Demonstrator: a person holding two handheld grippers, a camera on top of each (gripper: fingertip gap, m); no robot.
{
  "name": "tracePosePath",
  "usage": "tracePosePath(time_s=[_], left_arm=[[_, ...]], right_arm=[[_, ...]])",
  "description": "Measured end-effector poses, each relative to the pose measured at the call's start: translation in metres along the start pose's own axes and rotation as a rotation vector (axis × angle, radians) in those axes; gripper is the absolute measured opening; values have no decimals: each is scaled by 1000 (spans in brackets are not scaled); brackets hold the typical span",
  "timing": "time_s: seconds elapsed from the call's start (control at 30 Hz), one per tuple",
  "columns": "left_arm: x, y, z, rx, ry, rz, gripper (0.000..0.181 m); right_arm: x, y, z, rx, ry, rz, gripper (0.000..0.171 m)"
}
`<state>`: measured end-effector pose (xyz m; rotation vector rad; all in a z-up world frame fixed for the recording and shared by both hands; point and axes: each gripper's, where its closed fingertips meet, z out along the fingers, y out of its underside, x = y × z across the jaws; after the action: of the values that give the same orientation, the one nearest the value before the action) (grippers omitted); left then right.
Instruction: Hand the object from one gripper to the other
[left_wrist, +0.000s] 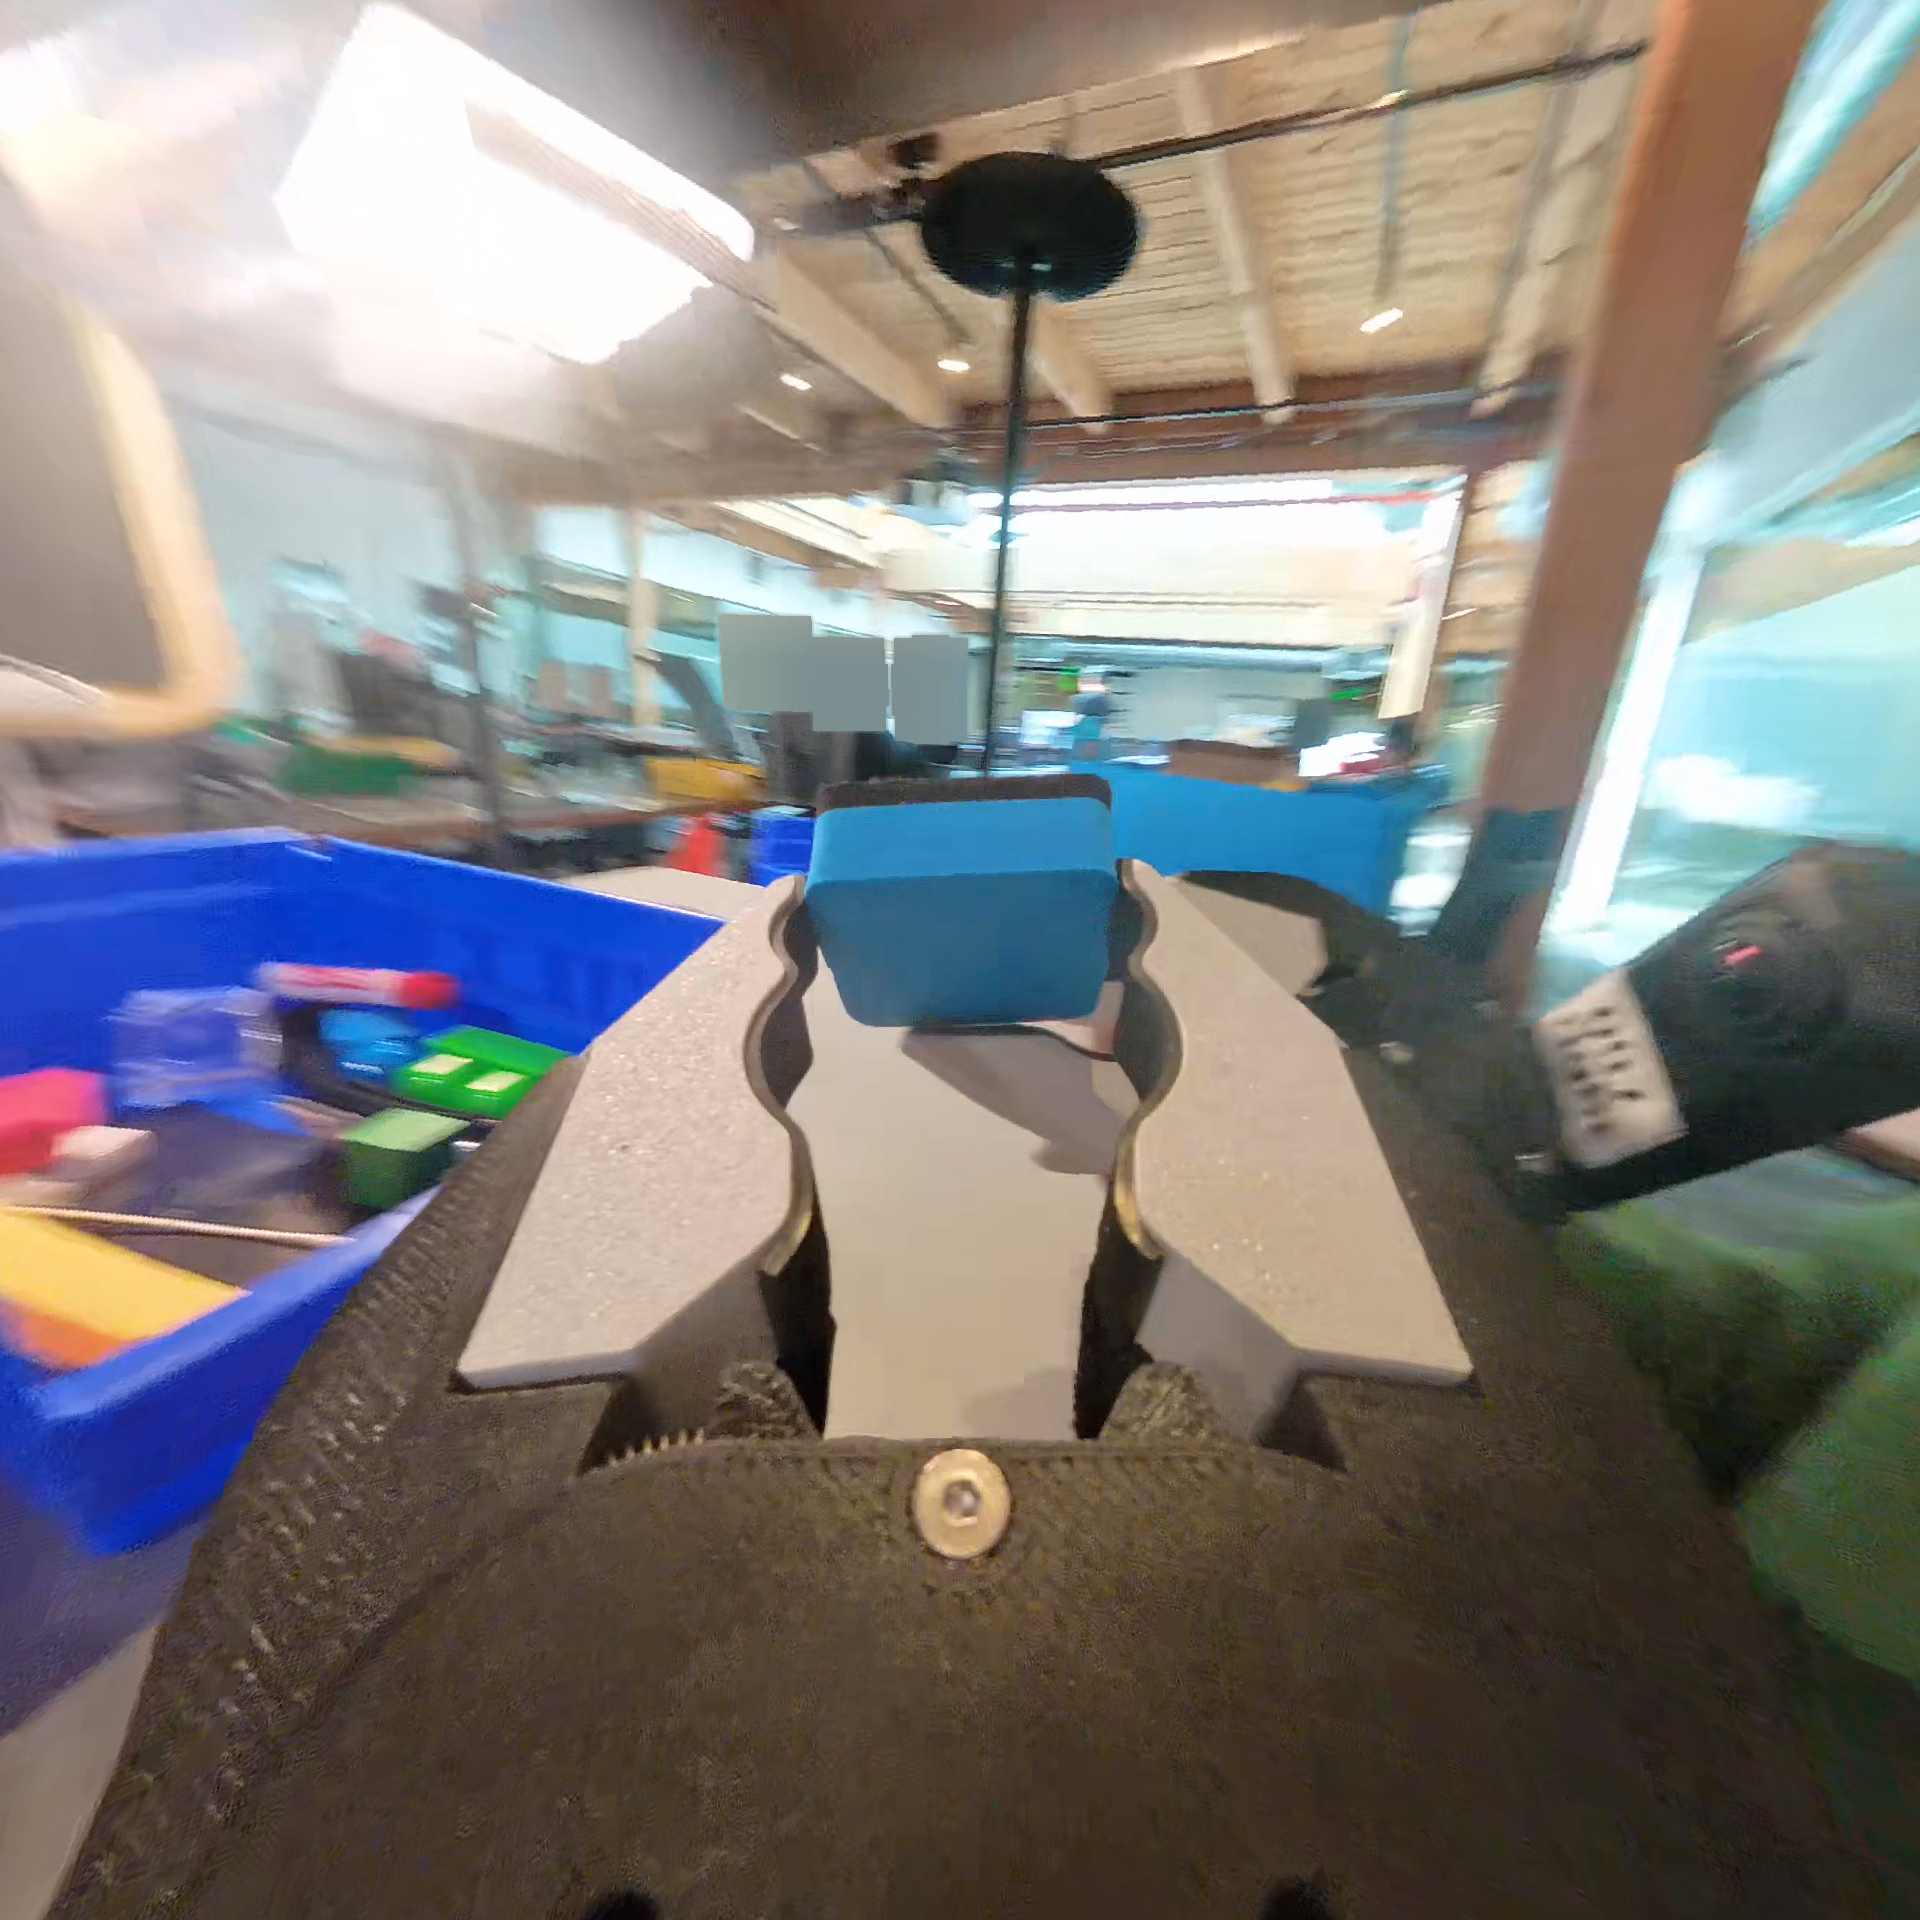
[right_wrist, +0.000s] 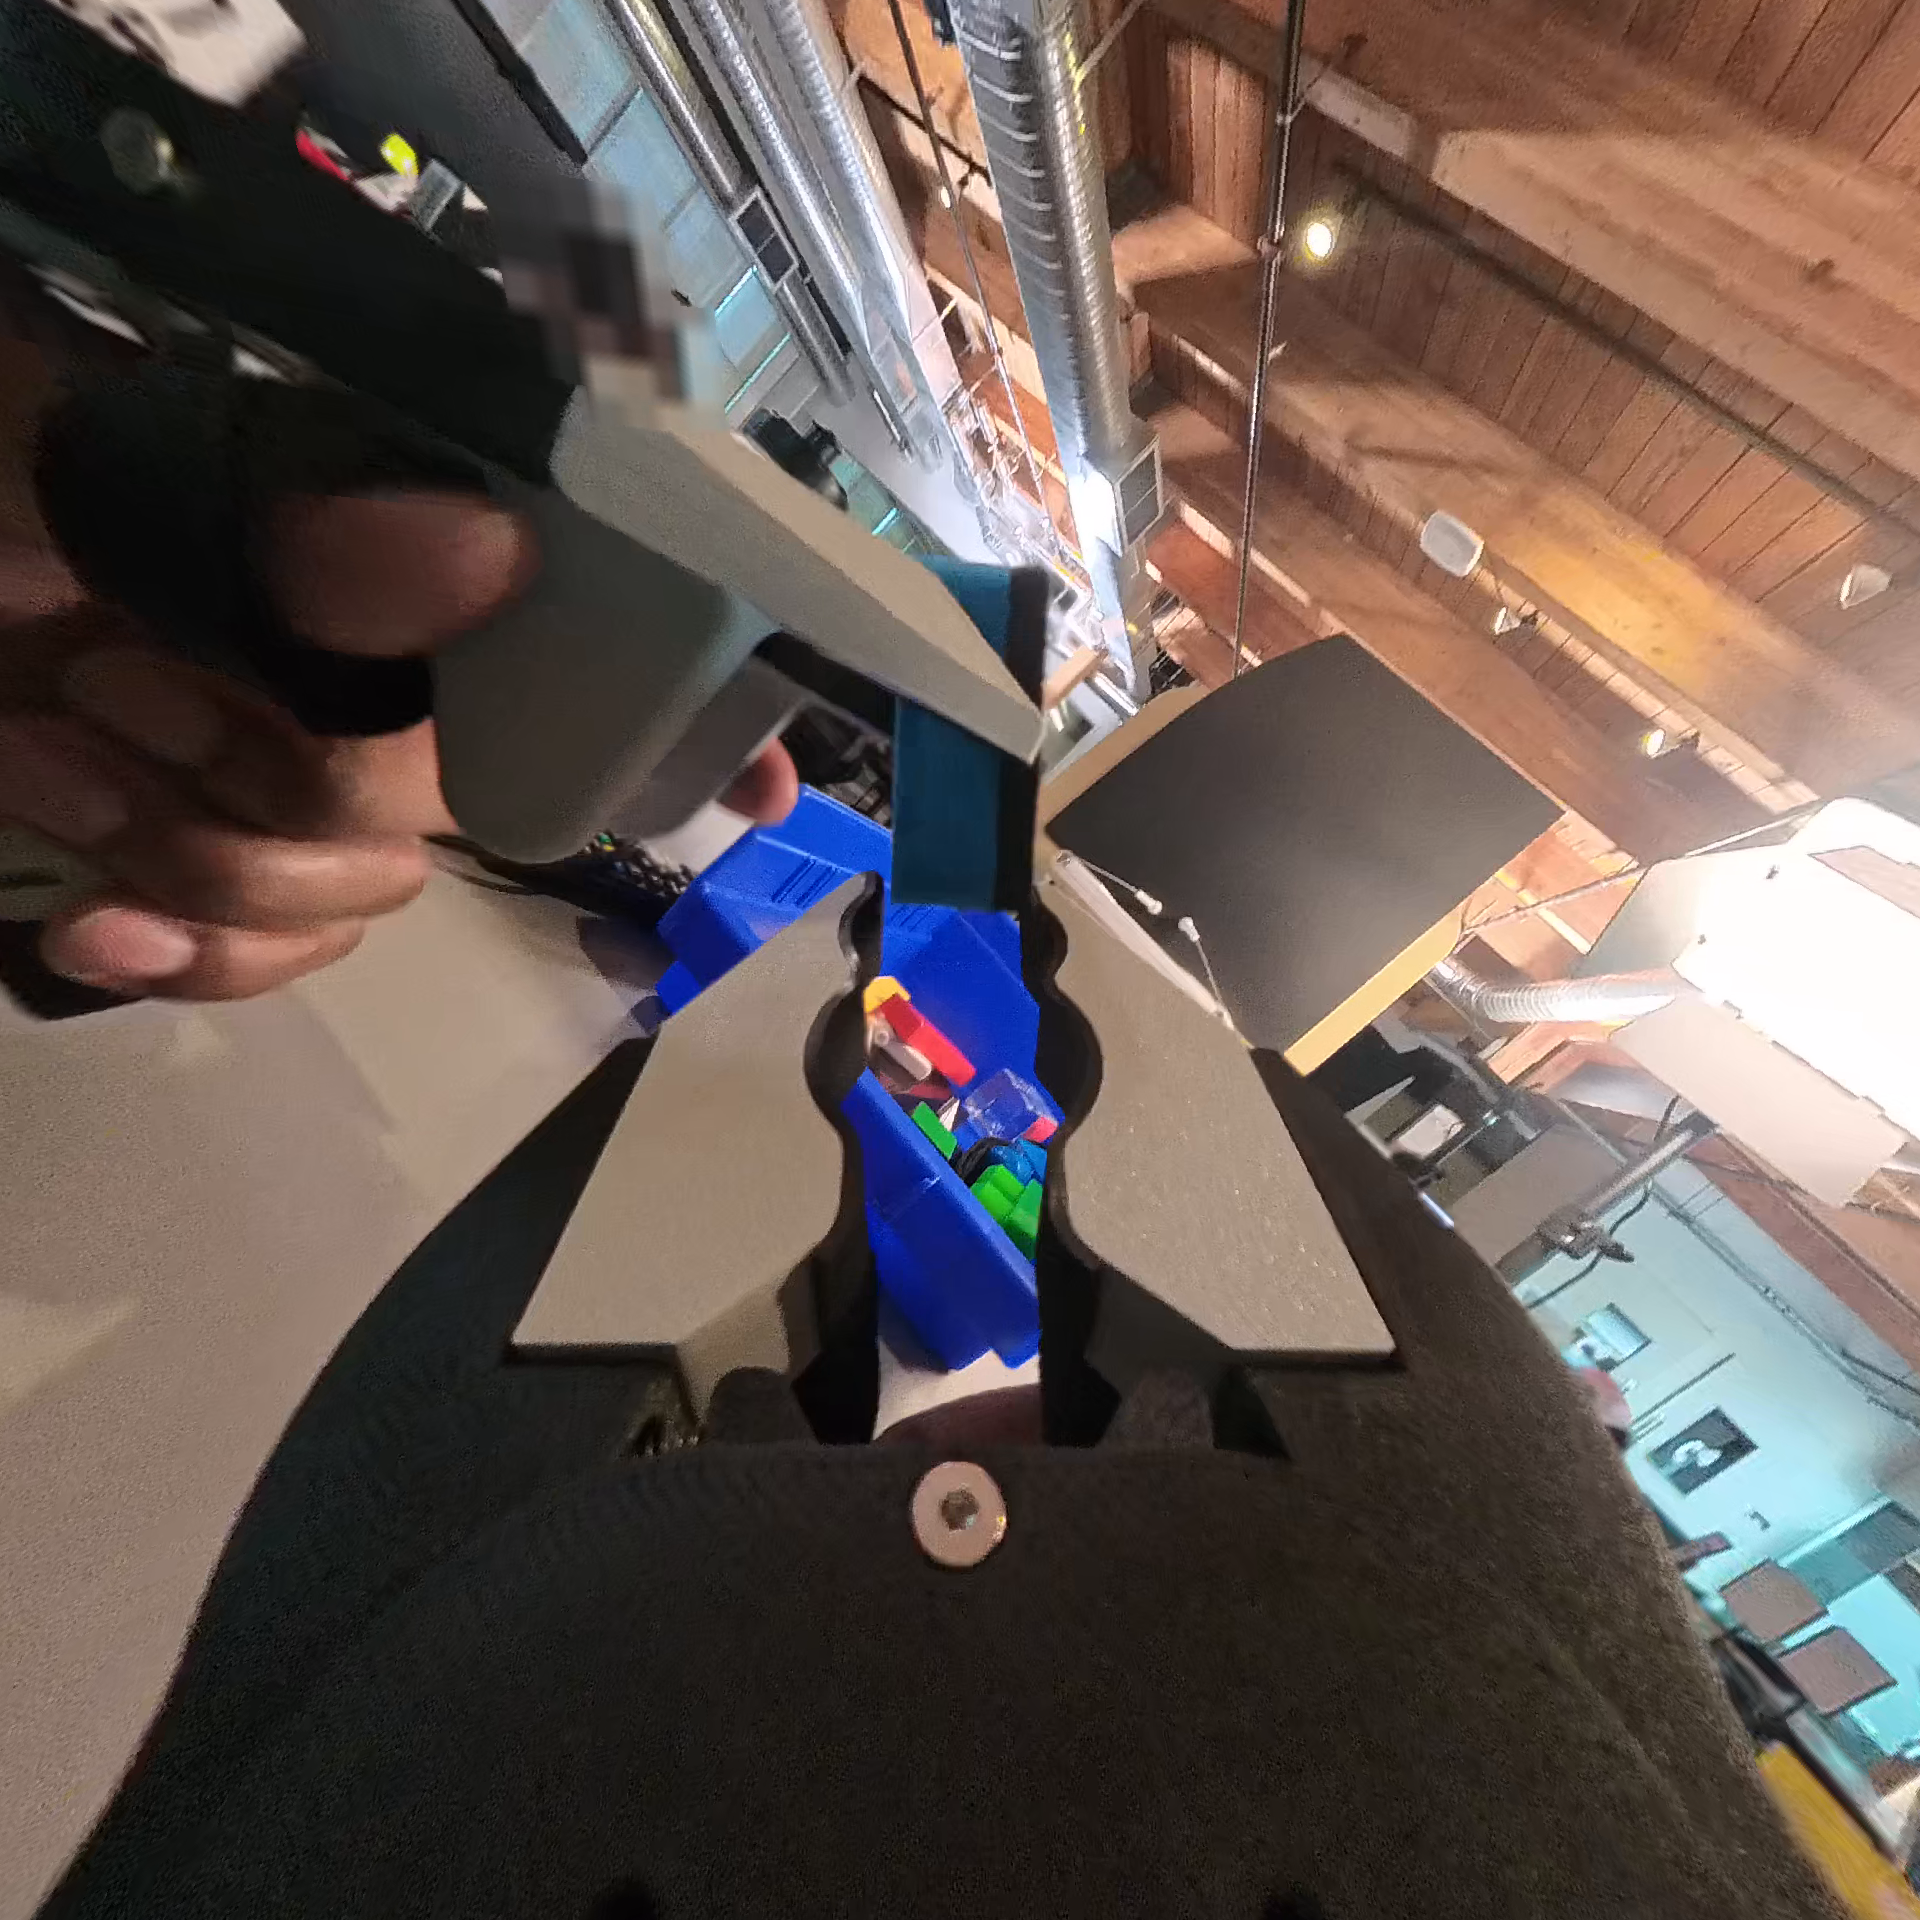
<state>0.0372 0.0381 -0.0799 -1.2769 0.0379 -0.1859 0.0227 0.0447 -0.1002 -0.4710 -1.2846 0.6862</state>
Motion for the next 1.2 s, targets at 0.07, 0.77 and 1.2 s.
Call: tracePosePath(time_s=[0.07, 0.77, 1.2], left_arm=[[-16, -6, -5, 8, -156, 181, 57], [-31, 25, 0, -276, -456, 1092, 57], [-23, 33, 5, -276, -386, 1022, 54]], right_arm=[[3, 4, 1, -17, -11, 62, 28], [-11, -9, -6, 42, -327, 603, 54], [5, 17, 1, -67, -130, 406, 22]])
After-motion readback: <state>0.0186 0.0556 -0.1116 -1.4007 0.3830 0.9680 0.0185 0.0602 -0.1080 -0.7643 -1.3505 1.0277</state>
